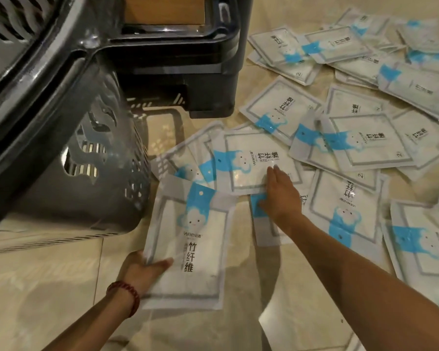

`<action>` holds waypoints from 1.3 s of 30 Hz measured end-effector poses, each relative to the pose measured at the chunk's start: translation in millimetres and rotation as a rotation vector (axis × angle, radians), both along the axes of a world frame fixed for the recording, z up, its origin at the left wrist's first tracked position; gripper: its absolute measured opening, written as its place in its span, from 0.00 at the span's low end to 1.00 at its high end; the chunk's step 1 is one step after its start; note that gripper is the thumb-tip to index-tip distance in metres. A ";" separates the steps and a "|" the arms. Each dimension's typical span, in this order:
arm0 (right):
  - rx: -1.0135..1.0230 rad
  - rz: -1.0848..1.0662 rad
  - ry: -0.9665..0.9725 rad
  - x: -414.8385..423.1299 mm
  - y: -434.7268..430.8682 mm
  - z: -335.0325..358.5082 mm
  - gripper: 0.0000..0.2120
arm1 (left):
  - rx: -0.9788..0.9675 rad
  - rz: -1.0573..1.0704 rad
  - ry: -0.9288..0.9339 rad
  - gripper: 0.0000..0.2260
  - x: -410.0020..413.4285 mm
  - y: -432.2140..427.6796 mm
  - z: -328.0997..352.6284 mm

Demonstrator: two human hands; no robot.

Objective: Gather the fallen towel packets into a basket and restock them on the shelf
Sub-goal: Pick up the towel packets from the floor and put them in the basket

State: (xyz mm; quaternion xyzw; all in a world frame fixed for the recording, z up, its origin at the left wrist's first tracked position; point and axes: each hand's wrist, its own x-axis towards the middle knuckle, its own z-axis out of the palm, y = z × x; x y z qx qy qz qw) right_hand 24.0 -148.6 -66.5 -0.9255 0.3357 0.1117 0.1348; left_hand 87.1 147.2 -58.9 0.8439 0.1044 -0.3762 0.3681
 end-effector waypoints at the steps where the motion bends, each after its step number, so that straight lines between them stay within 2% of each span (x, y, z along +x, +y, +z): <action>1: -0.006 0.021 0.046 2.3 -6.3 -5.9 0.39 | 0.002 0.006 -0.002 0.09 0.1 -0.6 -0.5; 3: -0.033 0.063 0.083 6.3 -12.2 -16.6 0.39 | 0.005 0.002 0.002 0.10 0.5 -1.2 -0.6; 7: -0.214 0.122 0.059 3.1 -1.1 -27.5 0.20 | -0.001 -0.013 0.032 0.09 0.2 2.4 2.9; 9: -0.290 0.225 0.118 -1.5 4.4 -27.8 0.17 | -0.024 0.009 0.074 0.09 -1.3 3.8 5.7; 12: -0.283 0.383 0.193 0.6 10.9 -16.7 0.09 | -0.062 0.071 0.152 0.13 -4.5 4.8 6.9; 14: -0.211 0.423 0.166 1.9 17.6 -7.4 0.07 | -0.080 0.121 0.206 0.17 -7.3 4.9 7.5; 16: -0.066 0.405 0.138 -1.8 26.1 -1.4 0.13 | -0.091 0.132 0.216 0.18 -9.5 4.8 7.5; 18: 0.168 0.357 0.113 -9.4 31.9 -1.8 0.17 | -0.099 0.118 0.199 0.16 -10.5 3.7 8.7; 20: 0.325 0.219 0.010 -16.8 32.1 -1.7 0.19 | -0.103 0.104 0.166 0.12 -10.0 3.0 8.0; 22: 0.263 -0.008 -0.178 -20.7 21.9 -3.4 0.16 | -0.091 0.097 0.142 0.10 -9.2 2.0 5.6; 23: 0.179 -0.103 -0.194 -21.7 14.1 -3.6 0.22 | -0.087 0.096 0.134 0.10 -9.1 1.9 4.1; 26: 0.139 -0.214 0.076 -27.8 -0.5 -8.1 0.45 | -0.081 0.094 0.113 0.10 -9.1 2.6 0.2; 28: 0.112 -0.208 0.133 -35.1 3.9 -14.4 0.47 | -0.081 0.094 0.121 0.10 -9.7 4.2 -2.8; 30: 0.109 -0.255 -0.002 -44.6 11.9 -24.0 0.35 | -0.078 0.092 0.133 0.11 -10.1 5.4 -6.2; 33: 0.345 -0.430 -0.256 -53.3 14.2 -23.9 0.08 | -0.082 0.093 0.133 0.10 -8.2 5.5 -11.0; 34: 0.409 -0.456 -0.301 -55.8 12.2 -21.5 0.04 | -0.086 0.102 0.140 0.10 -7.5 5.3 -12.1; 37: 0.687 -0.523 -0.386 -63.4 12.5 -10.2 0.07 | -0.127 0.138 0.168 0.11 -6.6 4.2 -12.5; 39: 0.844 -0.608 -0.365 -67.5 22.9 -7.1 0.06 | -0.190 0.167 0.213 0.13 -7.7 0.6 -9.6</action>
